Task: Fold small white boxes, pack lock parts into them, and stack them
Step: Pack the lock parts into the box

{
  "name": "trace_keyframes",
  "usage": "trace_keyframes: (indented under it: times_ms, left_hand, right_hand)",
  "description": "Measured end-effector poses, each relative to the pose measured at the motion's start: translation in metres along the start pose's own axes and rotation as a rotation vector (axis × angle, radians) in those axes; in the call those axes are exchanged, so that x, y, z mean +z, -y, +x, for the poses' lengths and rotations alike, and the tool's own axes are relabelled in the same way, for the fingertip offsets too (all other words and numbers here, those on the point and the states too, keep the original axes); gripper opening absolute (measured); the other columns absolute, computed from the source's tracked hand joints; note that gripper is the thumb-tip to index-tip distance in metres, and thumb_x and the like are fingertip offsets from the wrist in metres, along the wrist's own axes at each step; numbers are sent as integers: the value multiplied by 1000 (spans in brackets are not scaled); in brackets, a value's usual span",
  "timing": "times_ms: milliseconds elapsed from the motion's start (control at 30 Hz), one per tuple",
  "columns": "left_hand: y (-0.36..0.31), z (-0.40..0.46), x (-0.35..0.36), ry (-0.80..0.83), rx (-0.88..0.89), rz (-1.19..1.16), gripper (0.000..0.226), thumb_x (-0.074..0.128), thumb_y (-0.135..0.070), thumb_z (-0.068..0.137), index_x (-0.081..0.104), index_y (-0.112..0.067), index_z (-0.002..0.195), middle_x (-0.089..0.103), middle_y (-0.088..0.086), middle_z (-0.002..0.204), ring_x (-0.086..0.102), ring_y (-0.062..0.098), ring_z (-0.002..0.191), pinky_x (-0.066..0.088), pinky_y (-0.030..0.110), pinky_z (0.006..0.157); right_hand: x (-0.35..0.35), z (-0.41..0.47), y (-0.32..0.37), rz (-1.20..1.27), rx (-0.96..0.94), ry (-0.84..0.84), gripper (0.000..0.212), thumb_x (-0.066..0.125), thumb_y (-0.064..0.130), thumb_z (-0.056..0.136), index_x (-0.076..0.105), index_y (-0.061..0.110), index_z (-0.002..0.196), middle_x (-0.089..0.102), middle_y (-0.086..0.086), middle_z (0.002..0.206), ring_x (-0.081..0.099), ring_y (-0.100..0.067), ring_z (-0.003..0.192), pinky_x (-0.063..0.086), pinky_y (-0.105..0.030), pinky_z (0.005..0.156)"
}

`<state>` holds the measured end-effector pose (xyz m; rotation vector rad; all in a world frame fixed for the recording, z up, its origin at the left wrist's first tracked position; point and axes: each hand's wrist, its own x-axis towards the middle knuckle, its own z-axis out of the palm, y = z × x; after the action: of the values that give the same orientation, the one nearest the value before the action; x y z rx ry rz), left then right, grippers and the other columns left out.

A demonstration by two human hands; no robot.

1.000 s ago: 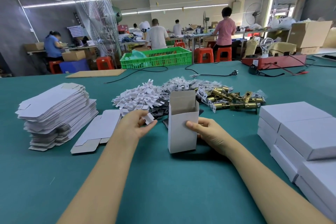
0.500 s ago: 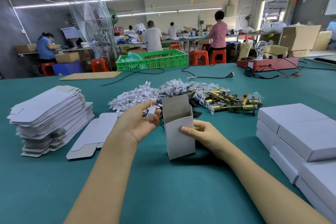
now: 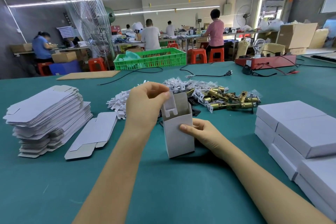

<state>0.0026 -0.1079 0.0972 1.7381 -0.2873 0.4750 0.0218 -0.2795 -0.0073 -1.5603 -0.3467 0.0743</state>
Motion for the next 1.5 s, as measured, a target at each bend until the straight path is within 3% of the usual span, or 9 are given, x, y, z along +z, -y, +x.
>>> trace_keyframes:
  times_ms: [133, 300, 500, 633, 767, 933, 1100, 1300, 1500]
  left_hand:
    - [3, -4, 6, -20, 141, 112, 29, 75, -8, 82, 69, -34, 72, 69, -20, 69, 59, -6, 65, 42, 5, 63]
    - [12, -6, 11, -29, 174, 226, 15, 75, -8, 83, 75, -23, 82, 71, -15, 76, 65, 3, 73, 51, 18, 73]
    - [11, -3, 6, 94, 260, 500, 11, 72, -8, 83, 76, -19, 84, 70, -8, 76, 60, 8, 72, 45, 23, 72]
    - [8, -1, 3, 143, 241, 564, 9, 73, -12, 82, 76, -20, 84, 74, -5, 80, 57, 8, 71, 42, 22, 70]
    - [6, 0, -1, 248, 155, 600, 13, 75, -15, 80, 72, -26, 75, 71, -11, 75, 58, 5, 68, 50, 28, 72]
    - [7, 0, -1, 279, 110, 591, 13, 75, -15, 81, 73, -27, 78, 68, -15, 74, 64, 4, 77, 48, 19, 70]
    - [7, 0, -3, 279, 84, 576, 13, 72, -14, 82, 72, -27, 79, 71, -12, 79, 66, 6, 80, 51, 23, 73]
    - [2, 3, -10, 193, 127, 523, 14, 71, -13, 83, 72, -24, 75, 68, -17, 71, 60, -9, 69, 39, 1, 60]
    - [3, 12, -32, 18, 98, 442, 13, 69, -21, 86, 74, -21, 74, 73, -10, 71, 63, 0, 70, 40, 6, 62]
  right_hand:
    - [0, 0, -1, 0, -2, 19, 38, 70, 54, 78, 72, 30, 108, 73, 0, 107, 69, -15, 102, 52, -18, 81]
    - [-1, 0, -1, 0, -2, 22, 40, 71, 55, 78, 72, 29, 108, 73, 0, 107, 69, -16, 101, 52, -18, 80]
    - [0, -1, 1, 1, 3, 13, 37, 70, 53, 78, 72, 30, 107, 74, -1, 105, 69, -16, 100, 52, -17, 79]
    - [1, -1, 2, 7, 3, 8, 36, 70, 52, 78, 72, 29, 106, 74, -2, 105, 70, -16, 99, 51, -17, 77]
    - [1, -2, 3, 17, 3, 10, 35, 70, 50, 79, 73, 28, 105, 74, -2, 104, 70, -15, 99, 51, -16, 77]
    - [2, -2, 4, 21, 6, 5, 32, 70, 49, 79, 73, 28, 103, 74, -1, 103, 70, -14, 97, 51, -16, 76]
    - [2, -1, 4, -14, 9, -2, 36, 69, 53, 78, 73, 29, 104, 74, -1, 104, 69, -15, 99, 51, -17, 79]
    - [0, -1, 2, -22, 19, -12, 35, 71, 49, 78, 74, 25, 104, 74, -2, 105, 69, -16, 100, 53, -21, 84]
    - [-14, -4, 3, 245, -23, -319, 25, 85, 32, 62, 79, 20, 83, 75, -6, 89, 70, -18, 79, 57, -32, 68]
